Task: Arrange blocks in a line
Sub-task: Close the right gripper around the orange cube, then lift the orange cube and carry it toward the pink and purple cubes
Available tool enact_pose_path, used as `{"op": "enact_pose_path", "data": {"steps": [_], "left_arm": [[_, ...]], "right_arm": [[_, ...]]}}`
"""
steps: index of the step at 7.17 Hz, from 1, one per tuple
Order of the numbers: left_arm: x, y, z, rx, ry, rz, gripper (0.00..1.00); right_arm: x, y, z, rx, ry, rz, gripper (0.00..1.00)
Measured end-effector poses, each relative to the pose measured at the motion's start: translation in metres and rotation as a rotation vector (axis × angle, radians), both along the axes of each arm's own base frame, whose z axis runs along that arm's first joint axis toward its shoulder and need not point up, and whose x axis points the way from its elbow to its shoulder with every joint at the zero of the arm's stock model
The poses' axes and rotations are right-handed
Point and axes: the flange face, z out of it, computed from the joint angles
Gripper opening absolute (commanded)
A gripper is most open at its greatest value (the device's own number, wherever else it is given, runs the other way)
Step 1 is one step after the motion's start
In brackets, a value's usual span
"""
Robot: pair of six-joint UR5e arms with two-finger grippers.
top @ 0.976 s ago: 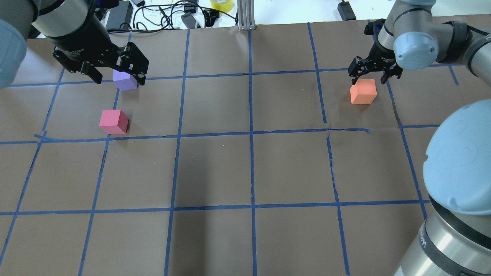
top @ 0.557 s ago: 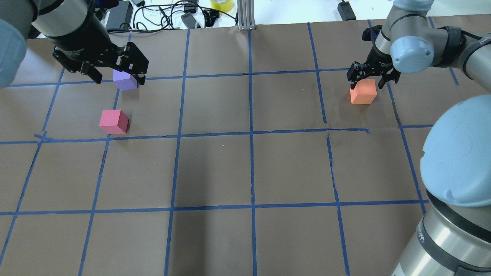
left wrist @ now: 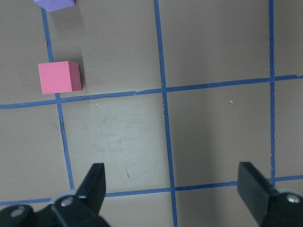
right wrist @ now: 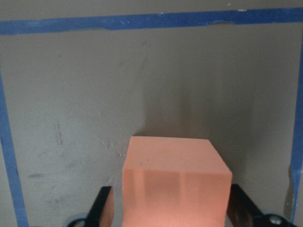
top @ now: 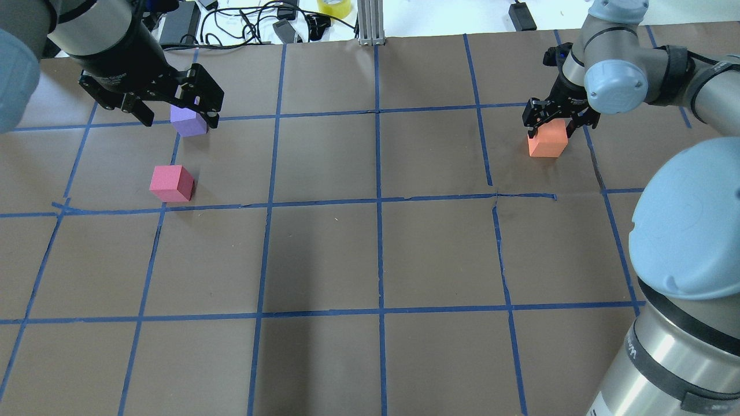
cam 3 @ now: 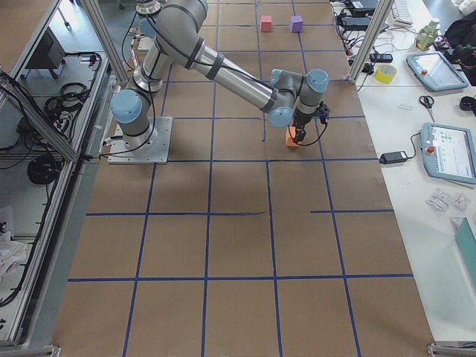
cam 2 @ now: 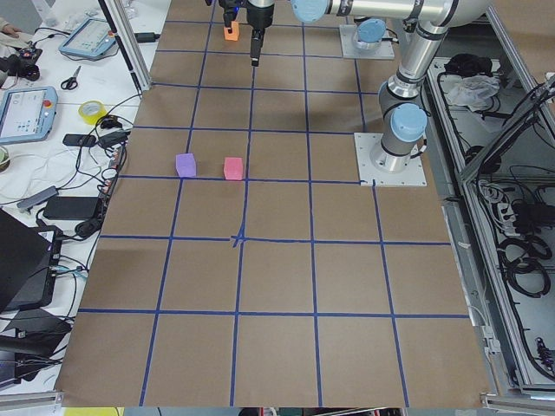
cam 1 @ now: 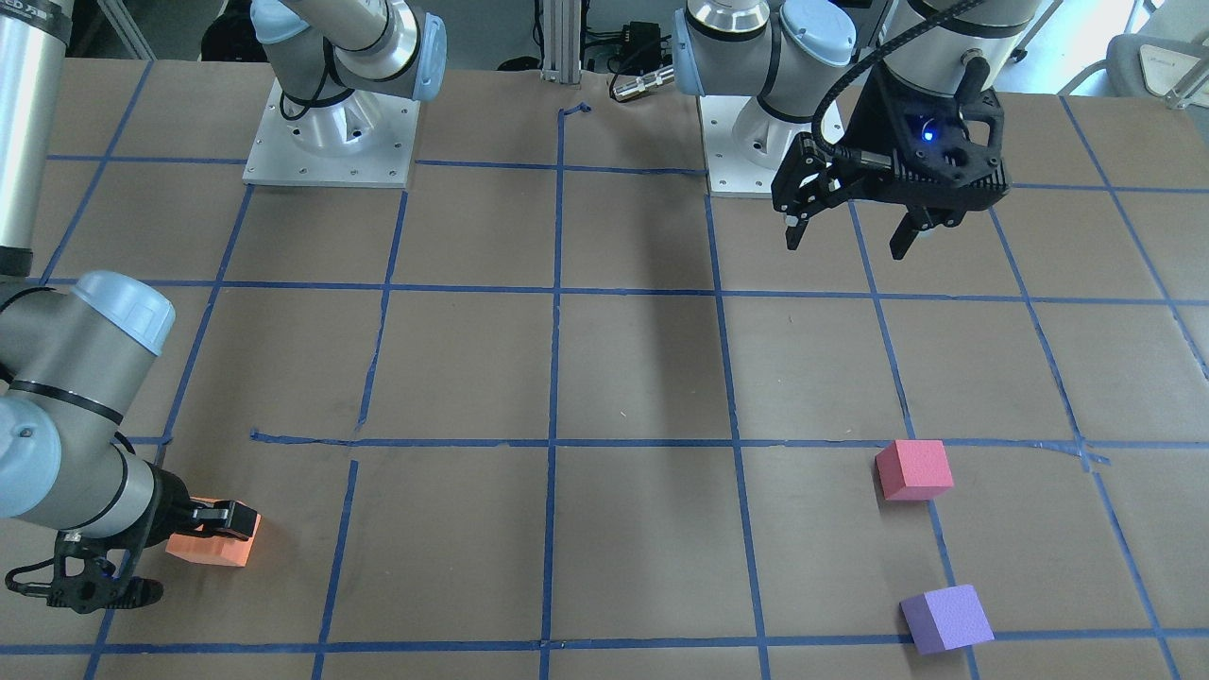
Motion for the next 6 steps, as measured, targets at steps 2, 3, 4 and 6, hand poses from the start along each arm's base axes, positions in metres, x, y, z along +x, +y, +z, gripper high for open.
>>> {"op": "enact_pose_path", "data": {"steps": [2,3,4,6], "left_arm": [[0.0,0.0002,0.0003,-0.001,0.0,0.0,1.0],[0.0,0.0002,0.0002,0.0,0.0,0.0,1.0],[0.0,0.0001,0.0001,0.0,0.0,0.0,1.0],[0.0005,0.0001,0.0002,-0.001,0.0,0.0,1.0]], "right_arm": [[-0.0001,-0.0011,-0.0002,-0.003,-0.001,0.002,0.52],[-0.0002,-0.0015,0.0002,-0.003,-0.001,0.002,0.52],[-0.0003,-0.0019,0.0008,-0.005,-0.001,0.002,0.52],[-0.0003,-0.0022,0.0014,-0.006,0.0,0.002,0.52]]}}
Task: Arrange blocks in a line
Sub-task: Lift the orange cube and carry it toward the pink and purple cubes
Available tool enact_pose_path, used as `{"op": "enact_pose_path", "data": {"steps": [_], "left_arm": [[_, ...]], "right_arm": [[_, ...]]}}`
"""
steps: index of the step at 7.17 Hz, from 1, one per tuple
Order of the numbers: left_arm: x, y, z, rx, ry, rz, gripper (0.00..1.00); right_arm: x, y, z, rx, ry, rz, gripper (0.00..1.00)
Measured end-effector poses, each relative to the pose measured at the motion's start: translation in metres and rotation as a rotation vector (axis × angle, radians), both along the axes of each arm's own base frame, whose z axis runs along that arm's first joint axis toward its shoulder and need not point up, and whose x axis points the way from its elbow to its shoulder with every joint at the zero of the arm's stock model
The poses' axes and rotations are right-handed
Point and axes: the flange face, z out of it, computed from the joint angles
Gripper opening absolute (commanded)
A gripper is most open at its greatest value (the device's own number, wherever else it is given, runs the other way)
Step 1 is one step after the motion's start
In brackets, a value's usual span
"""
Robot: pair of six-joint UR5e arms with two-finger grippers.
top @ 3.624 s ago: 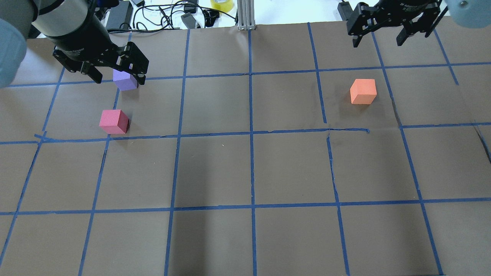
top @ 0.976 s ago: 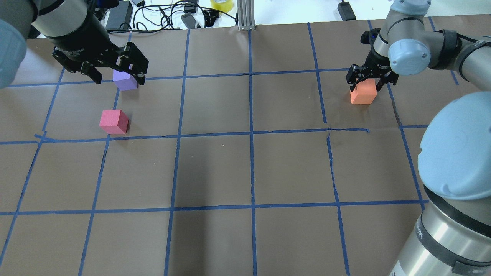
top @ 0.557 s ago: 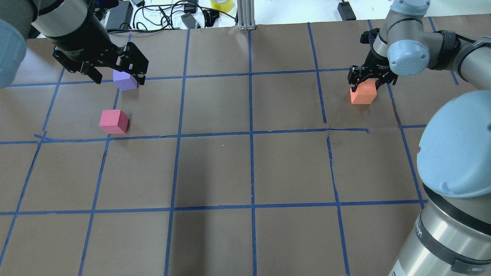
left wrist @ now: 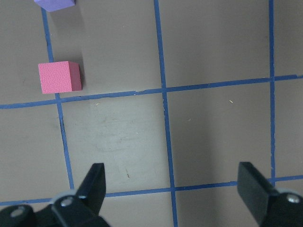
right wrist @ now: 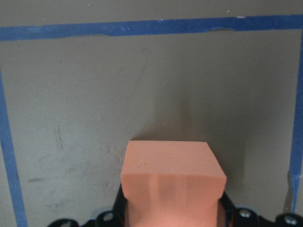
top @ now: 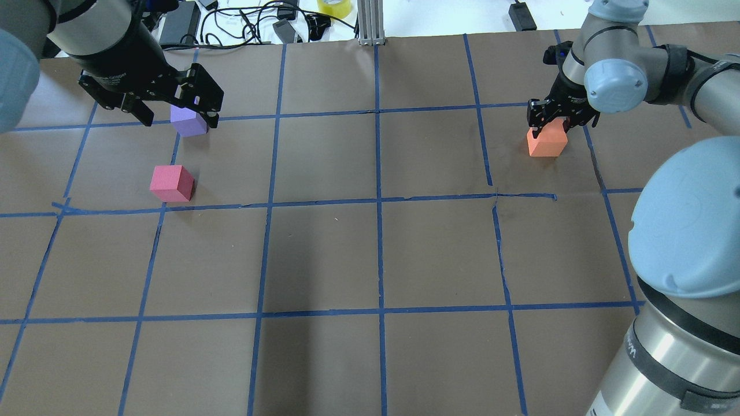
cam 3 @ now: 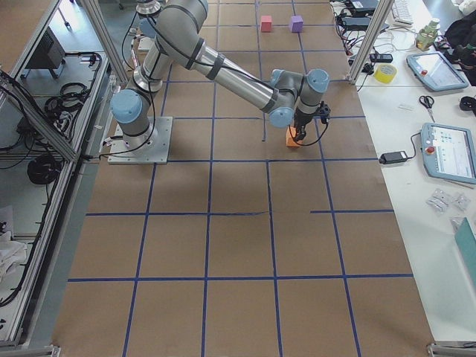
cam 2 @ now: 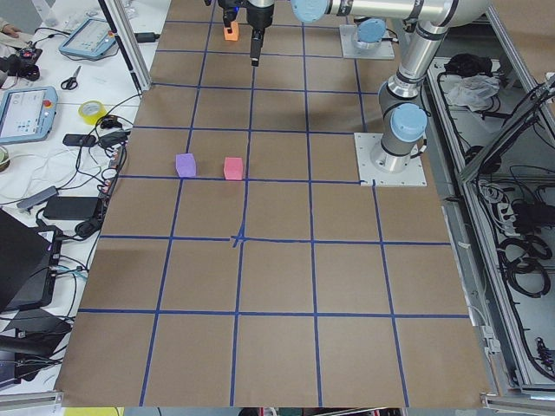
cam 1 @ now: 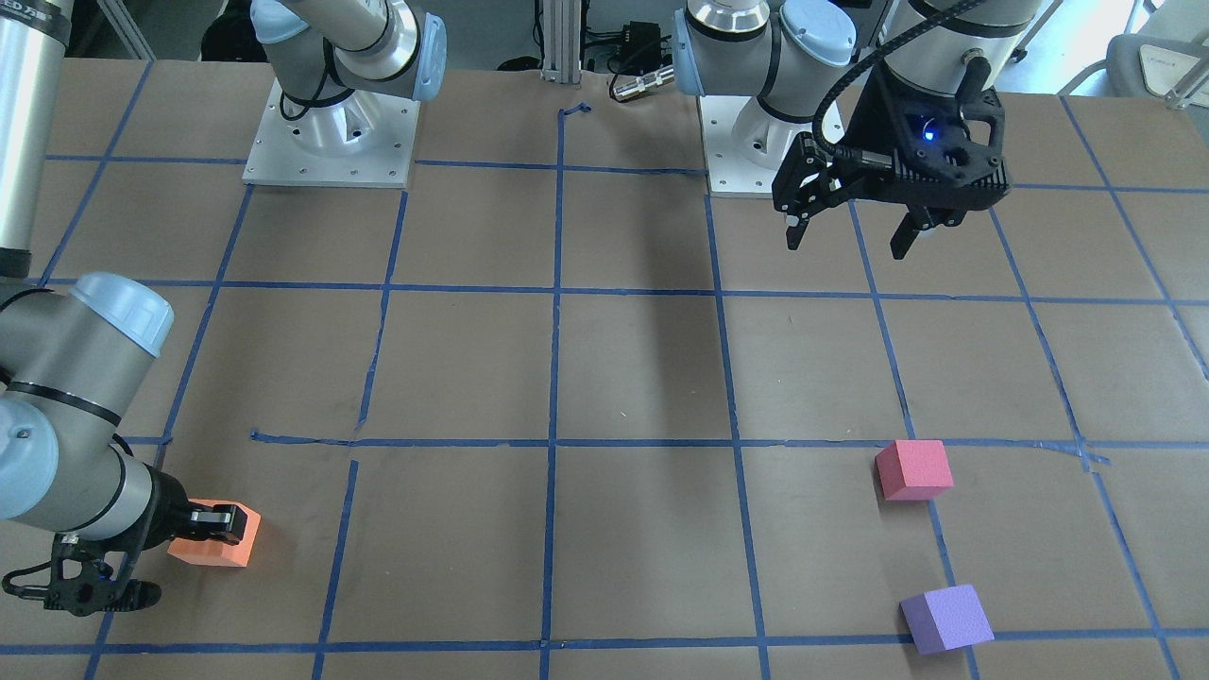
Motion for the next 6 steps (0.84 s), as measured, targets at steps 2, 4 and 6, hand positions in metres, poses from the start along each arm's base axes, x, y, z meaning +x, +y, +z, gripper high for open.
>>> {"op": "enact_pose_path", "data": {"steps": [2,4,6], "left_arm": [[0.0,0.0,0.0,-0.001,0.0,0.0,1.0],[0.0,0.0,0.0,0.0,0.0,0.0,1.0],[0.0,0.0,0.0,-0.001,0.0,0.0,1.0]], "right_arm": [[0.002,-0.003,0.009,-0.017,0.002,-0.002,0.53],[0.033,-0.013,0.031,-0.056,-0.002,0.038,0.53],[0.12,-0.016,0.051,-0.099,-0.001,0.091,0.53]]}}
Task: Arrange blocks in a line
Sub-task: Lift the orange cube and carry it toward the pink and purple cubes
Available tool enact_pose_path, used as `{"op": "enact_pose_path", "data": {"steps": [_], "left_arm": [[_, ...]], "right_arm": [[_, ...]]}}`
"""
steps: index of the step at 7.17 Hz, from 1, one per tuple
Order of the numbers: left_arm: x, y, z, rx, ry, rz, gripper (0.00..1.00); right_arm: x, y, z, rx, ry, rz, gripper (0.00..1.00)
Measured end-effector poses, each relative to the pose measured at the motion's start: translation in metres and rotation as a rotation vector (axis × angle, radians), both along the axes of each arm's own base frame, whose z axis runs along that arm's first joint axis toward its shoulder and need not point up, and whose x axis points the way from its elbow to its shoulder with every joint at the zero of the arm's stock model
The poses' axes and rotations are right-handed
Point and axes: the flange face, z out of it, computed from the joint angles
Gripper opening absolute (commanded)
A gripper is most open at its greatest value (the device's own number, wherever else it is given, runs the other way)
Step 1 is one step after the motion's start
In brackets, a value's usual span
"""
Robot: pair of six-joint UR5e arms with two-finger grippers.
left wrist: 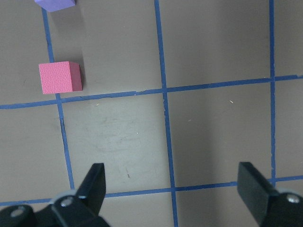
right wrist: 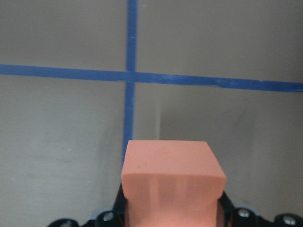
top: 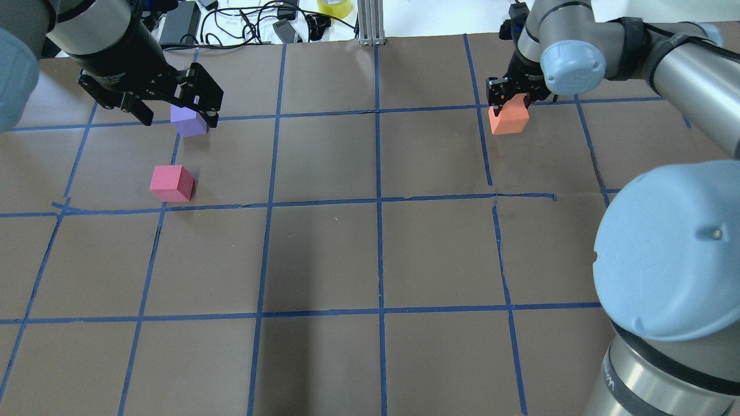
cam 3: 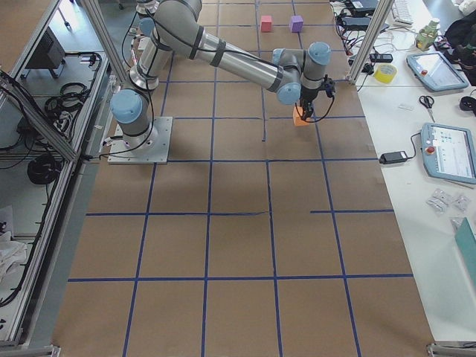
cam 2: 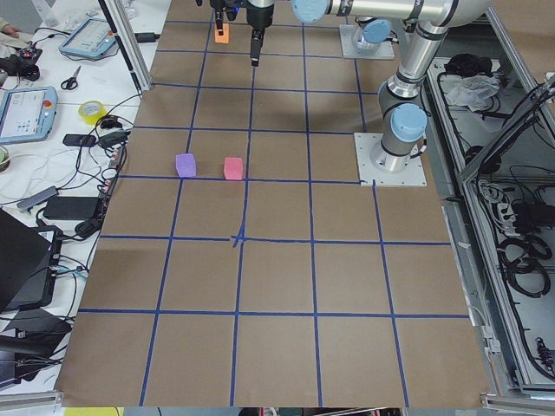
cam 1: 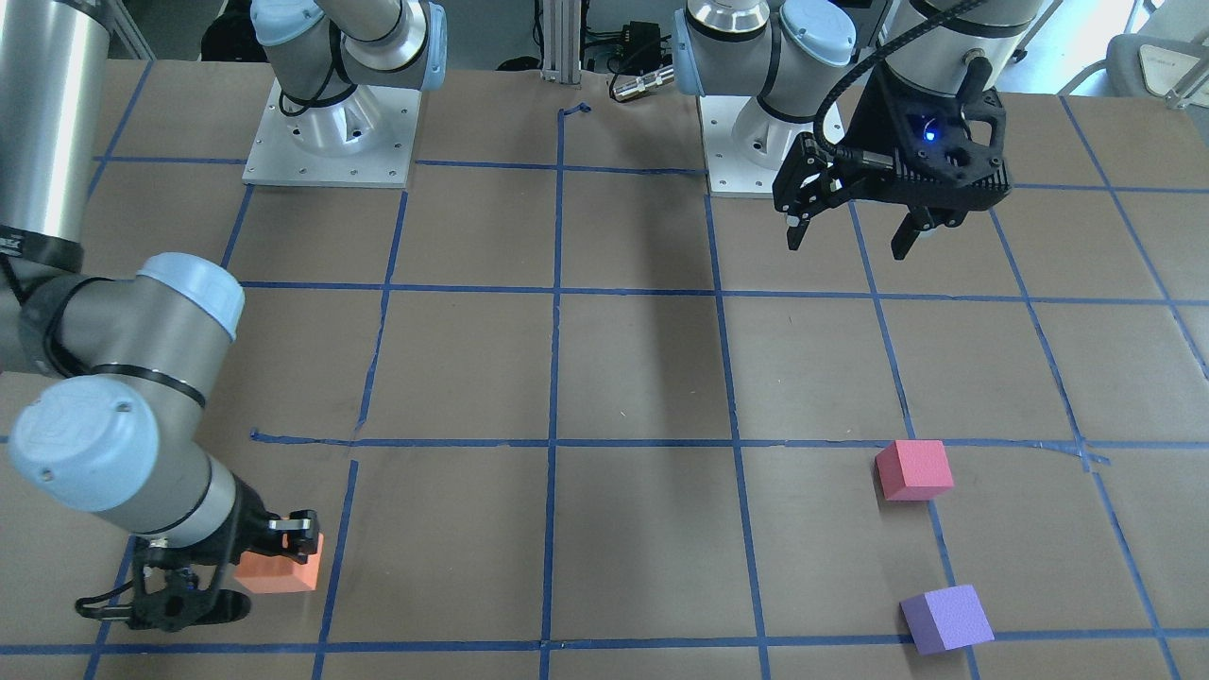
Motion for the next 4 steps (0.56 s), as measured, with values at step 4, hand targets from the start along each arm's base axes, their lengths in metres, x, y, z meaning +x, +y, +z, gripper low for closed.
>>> {"op": "enact_pose_path", "data": {"steps": [4], "left_arm": [[0.0,0.0,0.0,0.0,0.0,0.0,1.0]], "right_arm": [[0.174,0.018,0.01,-0.043,-0.035,-0.061,0.53]]}}
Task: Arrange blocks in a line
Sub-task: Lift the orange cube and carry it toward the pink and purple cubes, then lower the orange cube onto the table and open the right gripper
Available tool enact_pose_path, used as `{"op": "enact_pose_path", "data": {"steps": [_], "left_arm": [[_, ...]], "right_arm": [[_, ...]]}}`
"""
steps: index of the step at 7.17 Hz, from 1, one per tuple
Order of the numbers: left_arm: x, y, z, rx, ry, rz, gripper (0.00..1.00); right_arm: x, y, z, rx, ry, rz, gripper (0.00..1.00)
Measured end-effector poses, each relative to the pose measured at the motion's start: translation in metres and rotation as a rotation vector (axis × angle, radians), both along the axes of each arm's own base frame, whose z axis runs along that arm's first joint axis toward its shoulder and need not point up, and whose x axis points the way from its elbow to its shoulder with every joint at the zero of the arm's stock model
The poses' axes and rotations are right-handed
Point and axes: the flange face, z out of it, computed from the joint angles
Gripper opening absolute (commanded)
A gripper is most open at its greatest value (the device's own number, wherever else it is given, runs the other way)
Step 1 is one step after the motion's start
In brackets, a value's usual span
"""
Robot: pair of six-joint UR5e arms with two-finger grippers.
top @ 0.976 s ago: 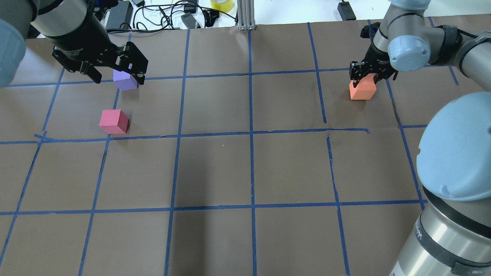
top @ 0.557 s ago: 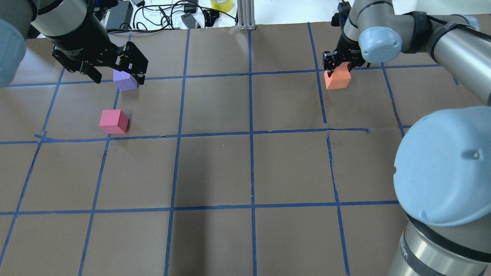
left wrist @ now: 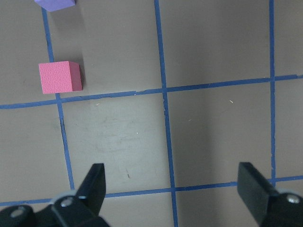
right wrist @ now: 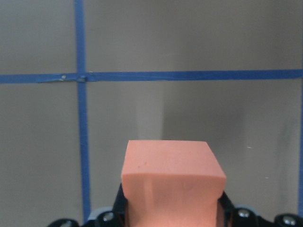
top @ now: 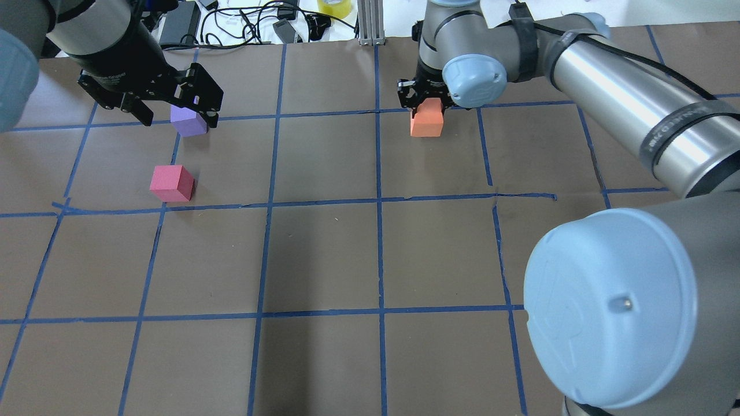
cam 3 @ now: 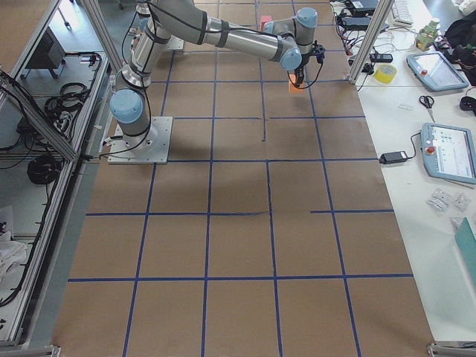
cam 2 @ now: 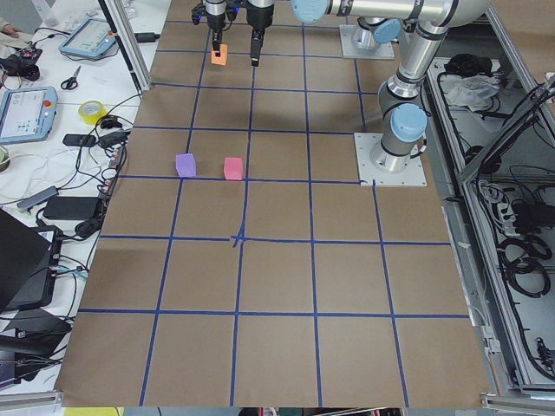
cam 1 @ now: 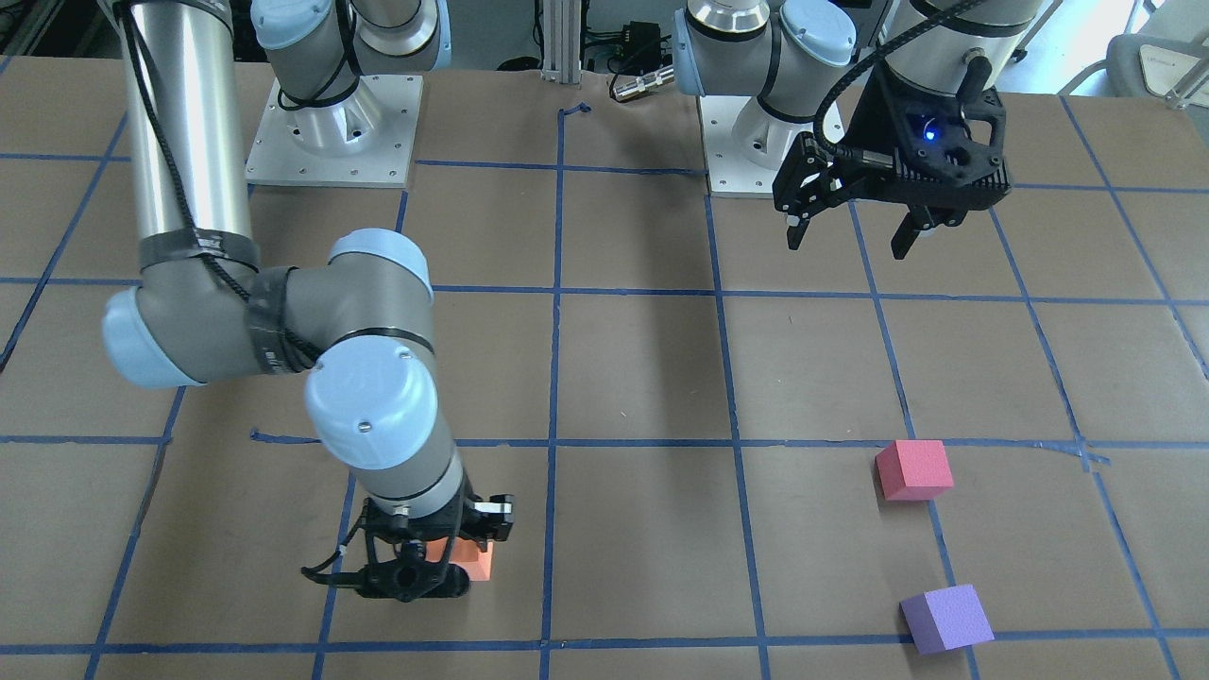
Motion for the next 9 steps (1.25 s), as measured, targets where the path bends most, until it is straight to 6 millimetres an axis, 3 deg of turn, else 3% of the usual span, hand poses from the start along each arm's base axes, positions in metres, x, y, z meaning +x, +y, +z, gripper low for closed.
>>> {"op": "enact_pose_path", "data": {"steps": [2,3,5,8,9], "left_arm": [[0.0,0.0,0.0,0.0,-0.001,0.0,1.0],[0.0,0.0,0.0,0.001,-0.001,0.0,1.0],[0.0,0.0,0.0,0.001,-0.001,0.0,1.0],[0.0,0.0,-0.001,0.001,-0.001,0.0,1.0],[0.0,0.0,-0.001,0.002,-0.001,0.0,1.0]], "right_arm": [[0.064,-0.007,-0.007,-0.023,-0.014,0.016,0.53],[0.082,-0.008,-0.016,-0.02,-0.017,0.012,0.53],[0.095,-0.006,-0.037,0.005,-0.013,0.01,0.53],[0.104,-0.003,-0.05,0.02,-0.008,0.022,0.54],[0.105,-0.002,-0.054,0.025,-0.006,0.024,0.61]]}}
